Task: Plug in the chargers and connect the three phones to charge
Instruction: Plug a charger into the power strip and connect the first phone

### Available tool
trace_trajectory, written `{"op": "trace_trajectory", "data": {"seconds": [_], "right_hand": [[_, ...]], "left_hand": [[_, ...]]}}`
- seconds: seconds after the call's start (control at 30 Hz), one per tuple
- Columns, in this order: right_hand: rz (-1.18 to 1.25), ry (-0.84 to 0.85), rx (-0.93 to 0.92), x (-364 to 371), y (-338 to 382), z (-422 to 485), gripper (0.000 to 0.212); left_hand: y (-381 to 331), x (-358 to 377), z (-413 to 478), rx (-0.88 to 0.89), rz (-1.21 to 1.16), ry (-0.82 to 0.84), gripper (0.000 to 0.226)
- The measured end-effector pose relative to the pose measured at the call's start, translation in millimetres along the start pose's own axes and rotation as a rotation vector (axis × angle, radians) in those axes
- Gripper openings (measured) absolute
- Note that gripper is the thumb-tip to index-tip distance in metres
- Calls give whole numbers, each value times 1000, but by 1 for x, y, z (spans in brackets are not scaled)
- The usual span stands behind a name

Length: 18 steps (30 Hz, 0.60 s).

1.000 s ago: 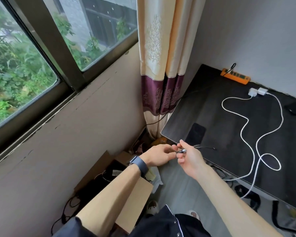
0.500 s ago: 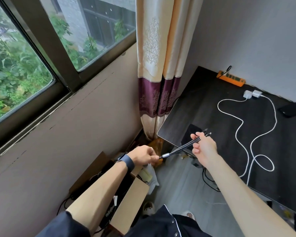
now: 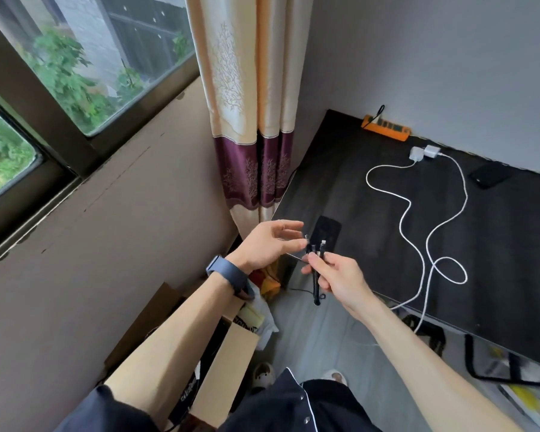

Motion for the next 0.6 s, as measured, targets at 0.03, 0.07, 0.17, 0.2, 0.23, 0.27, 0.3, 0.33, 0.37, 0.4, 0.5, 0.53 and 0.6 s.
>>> {"op": "trace_trajectory", "data": {"seconds": [0.03,0.07,0.17,0.2,0.23,0.27,0.3,0.33,0.37,0.4,0.5,0.53,0.6], "right_hand": [[1,2,0,-3,0,0,24],[-2,-1,-2,-7,0,0,25],[-34,-12,-14,-17,1,0,27],[-40,-15,-15,-21,0,0,28],[-41,-13,-17,-23,1,0,28],[-40,-16,-15,-27,-1,-1,29],[-44,-19,-16,-31,-2,-1,29],[-53,-18,-20,-33,-2,-1,28],[-66,-16,-21,-36,-3,-1,27],[-73,-11,-16,-39,-4,1,27],[-88,17,7,-45,-5,5,25],[-101,32,12,-48,-6,6,26],[-154,74,2,-55,-6,8,31]], "left_hand": [[-2,7,1,2,-6,11,38],[-2,14,1,8,-22,13,32],[-1,25,2,23,-71,-34,19],[0,28,3,18,-86,-50,16],[2,29,4,14,-96,-62,14],[2,33,6,10,-90,-64,13],[2,37,7,8,-72,-65,13],[2,40,8,9,-54,-64,14],[1,43,8,9,-47,-57,16],[-1,48,10,9,-55,-44,20],[-10,60,14,8,-30,5,22],[-13,65,17,0,0,20,19],[-15,73,20,-23,72,24,13]]}}
Point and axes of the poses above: each hand's wrist, its own z-axis towards the middle knuckle, its own x-axis out of the palm, y = z × x, the point moved 8 cm from there along z, towards the middle knuckle, and after that the axes turned 9 degrees about -y, right-handed, at the moved point
